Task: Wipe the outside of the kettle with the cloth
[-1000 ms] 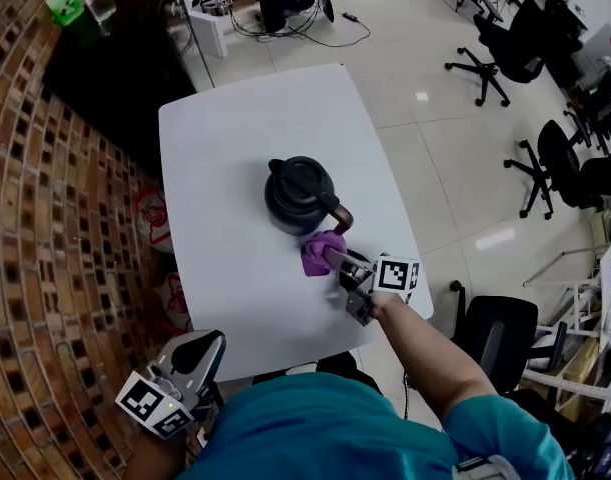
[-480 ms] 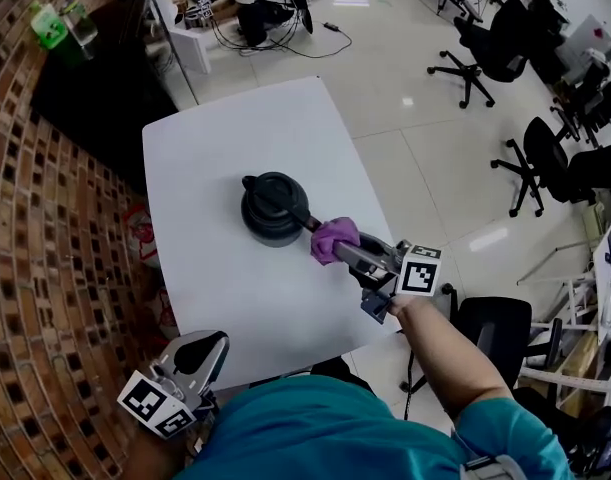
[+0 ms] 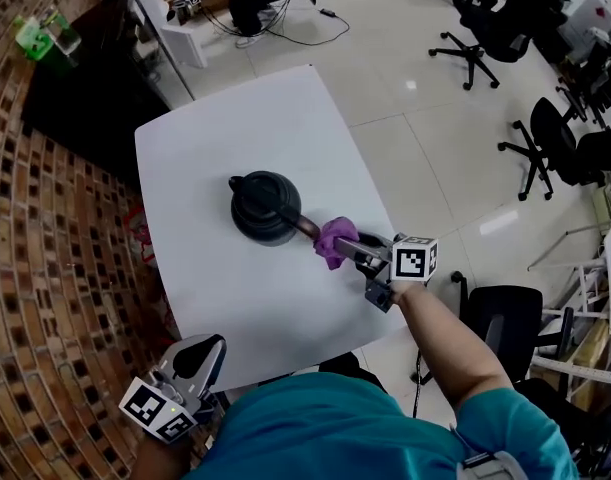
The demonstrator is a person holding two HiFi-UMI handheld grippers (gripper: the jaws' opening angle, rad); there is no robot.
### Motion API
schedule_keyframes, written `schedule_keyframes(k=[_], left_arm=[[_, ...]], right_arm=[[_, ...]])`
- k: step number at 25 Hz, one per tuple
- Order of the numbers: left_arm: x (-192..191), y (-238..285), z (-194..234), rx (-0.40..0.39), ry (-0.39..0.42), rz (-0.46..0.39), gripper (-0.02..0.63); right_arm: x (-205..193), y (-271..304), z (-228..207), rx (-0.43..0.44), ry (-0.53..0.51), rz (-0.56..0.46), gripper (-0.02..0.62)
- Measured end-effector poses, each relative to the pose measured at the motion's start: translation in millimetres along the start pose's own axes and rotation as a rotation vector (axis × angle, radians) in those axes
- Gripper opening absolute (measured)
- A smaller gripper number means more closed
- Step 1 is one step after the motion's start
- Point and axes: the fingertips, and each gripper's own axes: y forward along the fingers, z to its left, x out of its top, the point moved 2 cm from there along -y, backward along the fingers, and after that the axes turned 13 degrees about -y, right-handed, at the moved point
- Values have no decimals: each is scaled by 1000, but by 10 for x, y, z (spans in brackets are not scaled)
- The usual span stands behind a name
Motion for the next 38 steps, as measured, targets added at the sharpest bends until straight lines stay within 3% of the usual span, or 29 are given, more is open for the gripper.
schedule_keyframes(k=[2,4,8,11,14,18,23,25,28,30,32,35,38], left_arm=[[46,22,-31,1,7,3,0],[92,59,-83,1,4,8,0],[95,120,-114,7,-1,14,0],[45,90,-4,39,-1,16,0],[5,71,47,55,-16,20,0],[-28,57,92,65,-31,20,0],[-8,31,122,67,-34,7,0],[44,-12,116,63,-30,-9,0],[160,-108,123,59,-20,-50,0],[229,-176,139,56,-13,-79,0],[278,-239,143,52,-6,-104,0],[321,-318,129,45,6,-131,0],[349,-401,133,42,15,-157,0]], right_arm=[[339,-86,-93,15,-5,-77,184],[634,33,-28,105,-9,-113,184],[576,462,-4,209,-15,20,184],[466,636,-46,253,31,25,184],[340,696,-214,229,43,32,184],[130,735,-438,140,-16,117,184],[123,709,-557,-51,-293,355,184],[470,639,-417,-78,-399,332,184],[1267,672,279,-2,-569,228,183],[1573,843,821,67,-717,249,183],[1595,1101,1207,108,-855,345,183],[1377,1459,1405,91,-1042,535,183],[1198,1595,1363,58,-1118,649,183]])
